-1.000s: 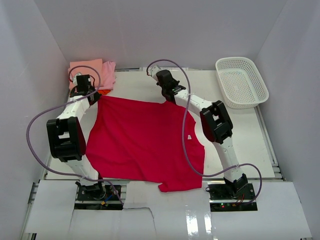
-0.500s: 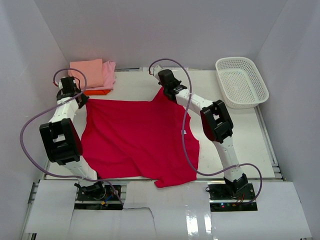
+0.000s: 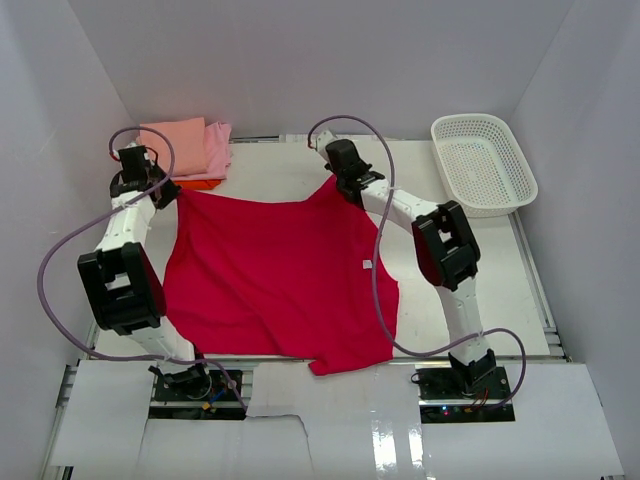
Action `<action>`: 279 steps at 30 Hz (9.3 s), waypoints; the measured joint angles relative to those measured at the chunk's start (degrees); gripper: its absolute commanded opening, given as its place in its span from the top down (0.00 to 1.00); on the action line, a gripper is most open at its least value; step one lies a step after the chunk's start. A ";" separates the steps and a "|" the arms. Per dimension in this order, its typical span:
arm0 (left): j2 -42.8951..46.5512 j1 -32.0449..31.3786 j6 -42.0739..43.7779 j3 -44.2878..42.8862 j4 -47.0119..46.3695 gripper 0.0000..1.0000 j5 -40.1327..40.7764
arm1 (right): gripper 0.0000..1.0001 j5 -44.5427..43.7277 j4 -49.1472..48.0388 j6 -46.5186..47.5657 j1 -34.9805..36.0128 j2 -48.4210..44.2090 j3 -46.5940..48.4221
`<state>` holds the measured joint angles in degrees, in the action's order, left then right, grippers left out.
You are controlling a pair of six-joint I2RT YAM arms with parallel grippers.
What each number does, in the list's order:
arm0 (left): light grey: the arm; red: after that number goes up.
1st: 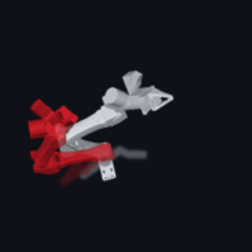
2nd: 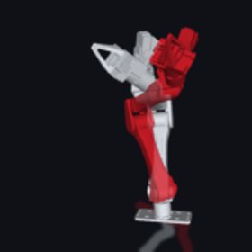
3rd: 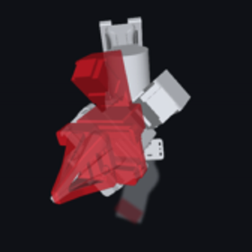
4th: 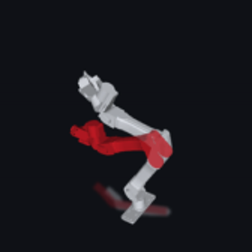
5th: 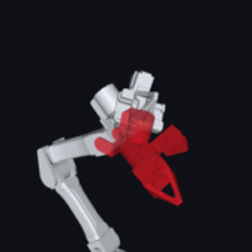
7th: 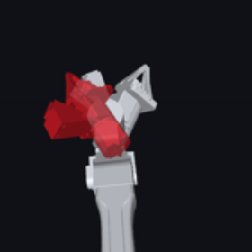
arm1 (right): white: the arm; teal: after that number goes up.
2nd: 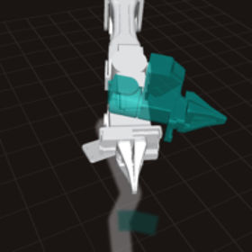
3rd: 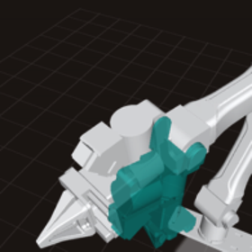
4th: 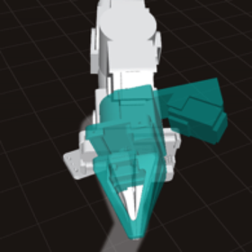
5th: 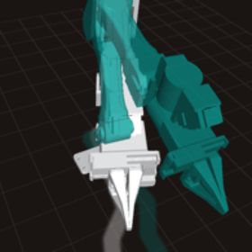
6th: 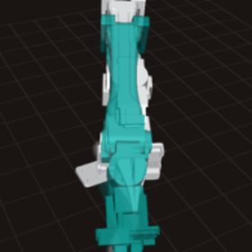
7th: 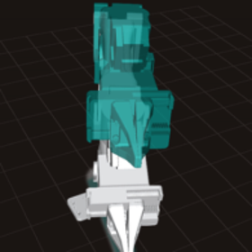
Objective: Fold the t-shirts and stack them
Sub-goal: Flatten out the tshirt
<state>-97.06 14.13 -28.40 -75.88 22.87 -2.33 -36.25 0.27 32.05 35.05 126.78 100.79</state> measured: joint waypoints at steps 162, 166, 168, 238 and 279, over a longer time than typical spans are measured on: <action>78.97 -0.39 -6.56 7.69 17.07 1.00 -0.52 | 0.92 50.80 21.09 -33.42 -42.21 -97.35 -15.10; 79.32 -0.42 -6.60 15.96 14.84 1.00 -1.05 | 0.92 51.45 19.78 -33.64 -42.34 -97.07 -22.80; 79.12 -0.44 -6.80 19.50 13.75 1.00 -1.42 | 0.92 51.63 18.47 -33.86 -42.47 -96.54 -25.88; -12.24 -16.02 -3.10 14.91 -35.26 1.00 4.98 | 0.92 48.52 -1.79 -31.08 -27.30 1.09 -1.57; -22.73 -15.98 6.99 -2.54 -28.44 0.75 11.04 | 0.85 43.85 6.08 -27.32 -26.18 9.55 10.56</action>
<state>-119.79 -1.85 -21.41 -78.41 -5.56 8.71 7.60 6.35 4.73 8.86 136.33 111.35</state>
